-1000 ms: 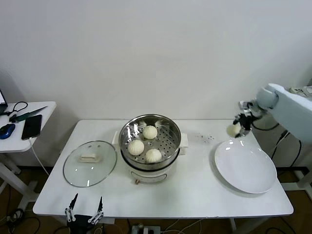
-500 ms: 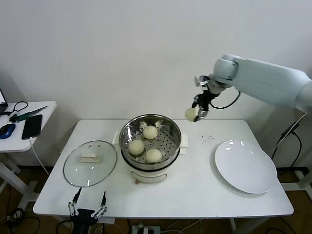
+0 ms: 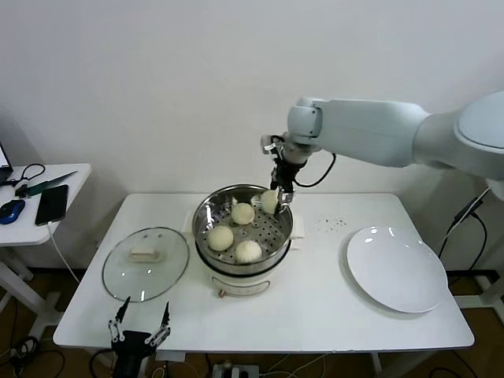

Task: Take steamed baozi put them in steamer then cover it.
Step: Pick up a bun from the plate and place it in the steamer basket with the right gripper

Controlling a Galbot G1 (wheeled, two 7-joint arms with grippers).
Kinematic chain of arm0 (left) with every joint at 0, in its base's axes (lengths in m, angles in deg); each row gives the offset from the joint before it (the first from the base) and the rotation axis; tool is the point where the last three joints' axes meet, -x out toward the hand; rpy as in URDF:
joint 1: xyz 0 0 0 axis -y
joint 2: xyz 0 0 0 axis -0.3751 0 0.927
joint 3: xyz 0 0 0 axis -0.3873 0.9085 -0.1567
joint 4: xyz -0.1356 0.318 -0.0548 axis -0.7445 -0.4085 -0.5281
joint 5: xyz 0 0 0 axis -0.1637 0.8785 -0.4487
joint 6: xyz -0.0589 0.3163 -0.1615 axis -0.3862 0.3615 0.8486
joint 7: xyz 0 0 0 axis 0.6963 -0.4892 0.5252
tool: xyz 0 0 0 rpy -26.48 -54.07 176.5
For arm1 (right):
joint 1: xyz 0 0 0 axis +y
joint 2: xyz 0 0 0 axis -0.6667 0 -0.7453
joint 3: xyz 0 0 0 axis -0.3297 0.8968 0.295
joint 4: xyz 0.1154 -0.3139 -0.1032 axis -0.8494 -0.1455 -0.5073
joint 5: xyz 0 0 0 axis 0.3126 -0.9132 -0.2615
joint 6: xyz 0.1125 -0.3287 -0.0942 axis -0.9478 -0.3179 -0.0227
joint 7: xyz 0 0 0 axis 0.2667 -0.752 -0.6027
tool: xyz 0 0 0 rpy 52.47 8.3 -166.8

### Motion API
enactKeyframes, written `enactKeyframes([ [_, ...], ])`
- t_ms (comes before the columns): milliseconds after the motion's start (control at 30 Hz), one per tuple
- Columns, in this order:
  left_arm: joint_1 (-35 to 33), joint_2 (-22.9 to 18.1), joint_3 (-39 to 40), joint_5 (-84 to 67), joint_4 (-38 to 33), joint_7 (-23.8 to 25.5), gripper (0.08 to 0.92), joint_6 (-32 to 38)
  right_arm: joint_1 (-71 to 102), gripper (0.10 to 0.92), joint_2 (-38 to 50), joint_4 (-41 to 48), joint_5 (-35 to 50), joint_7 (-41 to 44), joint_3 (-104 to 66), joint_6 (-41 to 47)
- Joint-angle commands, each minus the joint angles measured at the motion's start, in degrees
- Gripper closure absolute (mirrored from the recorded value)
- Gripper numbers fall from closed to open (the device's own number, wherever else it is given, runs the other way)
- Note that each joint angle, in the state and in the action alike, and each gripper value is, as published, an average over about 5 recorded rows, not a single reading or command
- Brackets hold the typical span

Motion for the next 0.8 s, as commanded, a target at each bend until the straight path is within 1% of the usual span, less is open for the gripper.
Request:
enactKeyframes([
  [33,0.25,0.07,-0.25,-0.84,0.58,0.03,0.177,0.05,4.13,0.355,-5.00,2.42,0.49,-0.85,2.61,0.79],
  [200,0.04,0.01,-0.43,-0.86,0.59,-0.03,0.177,0.11,7.24,0.355,-5.05,4.07,-1.12,-1.78,1.87,0.97],
  [600,0.08,-0.21,-0.47,-0.73,0.74,-0.01,0.177,0.05,9.25,0.346,-3.90,4.12,-2.83,-3.93,0.37,1.44],
  [700,-0.05,-0.27,-0.40,-0.67,0.66,-0.03,0.177,0.10,9.30,0.307,-3.70,4.03,-2.93,-4.99,-0.20,1.92],
  [800,-0.17,-0.29,-0.40,-0.65,0.55,-0.03,0.177,0.14,8.87,0.240,-3.17,3.44,-2.98,-4.86,-0.78,2.10],
])
